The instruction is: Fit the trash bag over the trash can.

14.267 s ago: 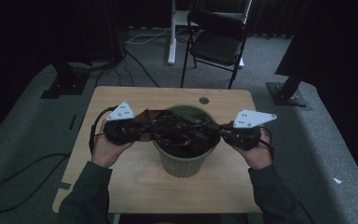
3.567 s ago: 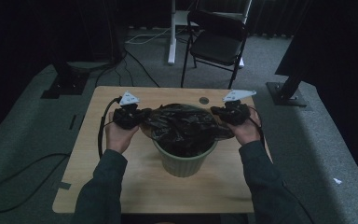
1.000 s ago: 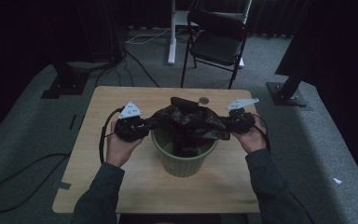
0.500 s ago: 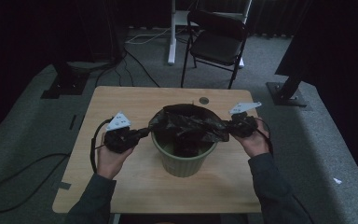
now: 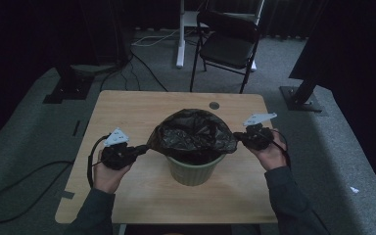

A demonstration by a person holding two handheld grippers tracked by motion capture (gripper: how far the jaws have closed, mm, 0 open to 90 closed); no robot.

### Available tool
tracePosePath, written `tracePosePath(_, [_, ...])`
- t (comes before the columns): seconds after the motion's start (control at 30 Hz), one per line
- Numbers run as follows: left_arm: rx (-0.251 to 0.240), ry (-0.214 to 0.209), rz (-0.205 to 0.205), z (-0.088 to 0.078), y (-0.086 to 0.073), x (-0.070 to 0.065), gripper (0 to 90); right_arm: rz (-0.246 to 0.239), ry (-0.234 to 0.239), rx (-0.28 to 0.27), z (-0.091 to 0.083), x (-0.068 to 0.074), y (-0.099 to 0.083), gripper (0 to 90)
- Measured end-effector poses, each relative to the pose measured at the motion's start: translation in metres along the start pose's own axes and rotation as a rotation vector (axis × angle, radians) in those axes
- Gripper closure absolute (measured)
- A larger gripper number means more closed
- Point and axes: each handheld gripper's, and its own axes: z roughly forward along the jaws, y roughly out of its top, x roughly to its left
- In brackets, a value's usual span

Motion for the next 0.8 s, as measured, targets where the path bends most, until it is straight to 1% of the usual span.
tracePosePath(0.03, [-0.003,0.001,0.004,0.0,0.001,-0.001,87.7,-0.003,0.0,-0.005,-0.001,0.0,0.0,89.5])
tracePosePath(0.07, [-0.006,-0.002,0.009,-0.001,0.002,-0.002,84.9,0.0,-0.001,-0.011,-0.003,0.0,0.0,83.8])
tracePosePath(0.1, [-0.011,-0.007,0.015,-0.002,0.004,-0.003,82.3,0.001,-0.012,-0.023,-0.005,0.001,0.001,78.9])
tracePosePath(0.17, [-0.018,-0.008,0.026,-0.003,0.008,-0.006,78.2,0.011,-0.014,-0.046,-0.011,0.0,0.002,75.8])
tracePosePath(0.23, [-0.018,-0.009,0.029,-0.004,0.009,-0.006,73.6,0.013,-0.021,-0.069,-0.017,0.0,0.004,73.3])
tracePosePath(0.27, [-0.029,-0.012,0.034,-0.006,0.012,-0.008,71.5,0.017,-0.022,-0.077,-0.021,-0.001,0.005,71.7])
tracePosePath(0.3, [-0.029,-0.012,0.034,-0.006,0.012,-0.008,69.8,0.017,-0.022,-0.077,-0.021,-0.001,0.005,71.7])
tracePosePath(0.33, [-0.035,-0.023,0.037,-0.007,0.013,-0.009,67.9,0.021,-0.024,-0.091,-0.026,-0.001,0.006,70.9])
tracePosePath(0.43, [-0.041,-0.036,0.038,-0.011,0.015,-0.01,64.2,0.026,-0.012,-0.109,-0.032,0.0,0.007,70.7])
tracePosePath(0.47, [-0.041,-0.036,0.038,-0.011,0.015,-0.01,63.2,0.024,-0.008,-0.112,-0.034,0.0,0.008,70.7])
tracePosePath(0.6, [-0.054,-0.069,0.045,-0.017,0.016,-0.011,59.6,0.01,0.007,-0.123,-0.04,0.005,0.01,71.8])
tracePosePath(0.67, [-0.058,-0.072,0.049,-0.019,0.016,-0.011,58.0,0.0,0.017,-0.124,-0.041,0.007,0.012,72.0])
tracePosePath(0.73, [-0.062,-0.065,0.048,-0.02,0.016,-0.009,55.9,-0.008,0.021,-0.126,-0.043,0.01,0.014,72.1])
tracePosePath(0.8, [-0.071,-0.074,0.043,-0.023,0.016,-0.007,55.0,-0.011,0.027,-0.128,-0.044,0.012,0.016,72.6])
